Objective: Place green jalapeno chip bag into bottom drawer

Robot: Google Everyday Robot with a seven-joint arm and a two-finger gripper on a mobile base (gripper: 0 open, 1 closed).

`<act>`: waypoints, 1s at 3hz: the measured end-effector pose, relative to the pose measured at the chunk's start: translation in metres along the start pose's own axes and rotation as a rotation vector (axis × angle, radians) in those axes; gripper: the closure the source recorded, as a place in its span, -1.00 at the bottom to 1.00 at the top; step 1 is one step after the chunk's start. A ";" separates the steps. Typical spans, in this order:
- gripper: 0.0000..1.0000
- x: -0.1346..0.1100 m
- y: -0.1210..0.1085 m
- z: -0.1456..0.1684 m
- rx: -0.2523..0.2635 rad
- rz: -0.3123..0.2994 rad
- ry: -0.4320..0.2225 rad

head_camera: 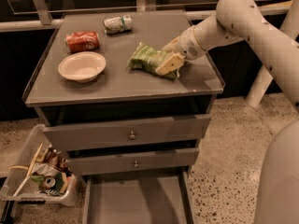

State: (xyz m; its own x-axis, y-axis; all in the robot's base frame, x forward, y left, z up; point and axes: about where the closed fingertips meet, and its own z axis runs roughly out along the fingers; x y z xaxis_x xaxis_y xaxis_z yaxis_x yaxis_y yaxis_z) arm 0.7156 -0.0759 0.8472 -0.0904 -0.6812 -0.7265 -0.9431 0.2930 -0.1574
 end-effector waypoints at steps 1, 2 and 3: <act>0.28 0.000 0.000 0.000 0.000 0.000 0.000; 0.75 0.000 0.000 0.000 0.000 0.000 0.000; 1.00 0.000 0.000 0.000 0.000 0.000 0.000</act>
Offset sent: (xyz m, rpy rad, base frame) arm 0.0000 0.0000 0.0000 0.0000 0.0000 0.0000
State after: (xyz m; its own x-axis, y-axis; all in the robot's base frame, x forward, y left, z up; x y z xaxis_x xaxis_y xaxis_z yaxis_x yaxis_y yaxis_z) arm 0.7156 -0.0758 0.8471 -0.0903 -0.6812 -0.7265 -0.9432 0.2928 -0.1572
